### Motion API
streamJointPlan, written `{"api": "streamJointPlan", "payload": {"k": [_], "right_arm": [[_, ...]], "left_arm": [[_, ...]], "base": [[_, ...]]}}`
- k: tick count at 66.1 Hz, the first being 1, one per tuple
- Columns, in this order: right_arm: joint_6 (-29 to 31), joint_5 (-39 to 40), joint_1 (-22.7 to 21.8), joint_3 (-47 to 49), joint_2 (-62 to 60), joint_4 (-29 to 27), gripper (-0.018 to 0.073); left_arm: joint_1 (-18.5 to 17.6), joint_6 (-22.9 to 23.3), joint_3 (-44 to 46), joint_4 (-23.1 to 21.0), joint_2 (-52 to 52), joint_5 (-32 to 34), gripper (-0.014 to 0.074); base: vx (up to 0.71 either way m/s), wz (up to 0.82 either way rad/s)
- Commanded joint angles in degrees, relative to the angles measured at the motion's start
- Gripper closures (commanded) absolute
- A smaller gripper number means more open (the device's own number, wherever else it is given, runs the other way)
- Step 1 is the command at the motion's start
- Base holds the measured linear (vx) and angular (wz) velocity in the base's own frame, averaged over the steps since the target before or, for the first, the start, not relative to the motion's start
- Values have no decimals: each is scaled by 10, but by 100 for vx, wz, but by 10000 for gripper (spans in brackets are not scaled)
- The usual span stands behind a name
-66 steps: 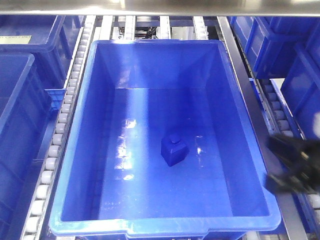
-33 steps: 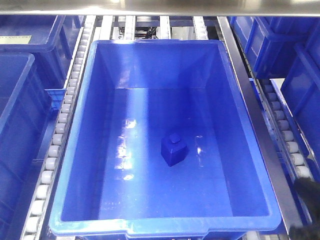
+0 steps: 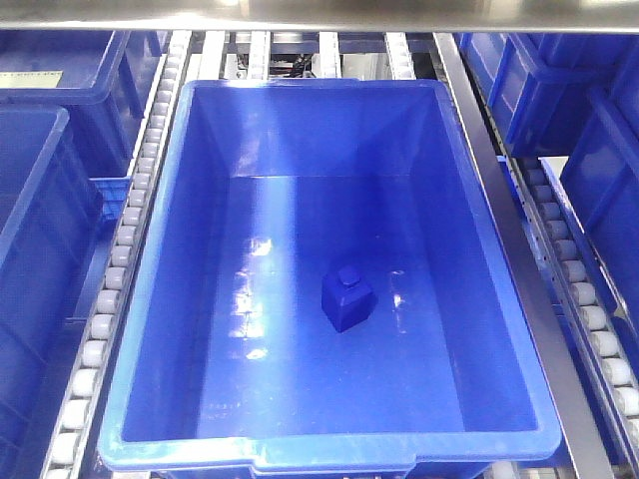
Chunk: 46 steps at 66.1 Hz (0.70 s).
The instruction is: Pour parts from conveyor to right shelf
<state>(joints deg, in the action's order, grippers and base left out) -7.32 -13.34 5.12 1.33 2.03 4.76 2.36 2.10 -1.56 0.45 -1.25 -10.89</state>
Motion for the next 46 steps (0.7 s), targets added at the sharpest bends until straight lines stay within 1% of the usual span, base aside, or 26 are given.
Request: {"api": "streamJointPlan", "payload": {"k": [1, 5, 7, 13, 41, 46], "right_arm": [[8, 51, -9, -12, -33, 12, 564], [8, 62, -7, -37, -34, 12, 564], [8, 28, -7, -34, -34, 12, 564], [8, 7, -7, -34, -34, 17, 564], [8, 6, -8, -34, -34, 17, 564], [8, 6, -18, -34, -34, 17, 564]], "left_arm": [[-3, 5, 11, -5, -8, 41, 603], [-3, 5, 11, -5, -8, 41, 603], [-3, 5, 11, -5, -8, 41, 603], [-3, 5, 11, -5, -8, 41, 603], [-3, 5, 11, -5, -8, 41, 603], [-3, 5, 11, -5, -8, 41, 603]], "base": [[0, 0], [0, 0], [0, 0], [0, 0], [0, 0], [0, 0]]}}
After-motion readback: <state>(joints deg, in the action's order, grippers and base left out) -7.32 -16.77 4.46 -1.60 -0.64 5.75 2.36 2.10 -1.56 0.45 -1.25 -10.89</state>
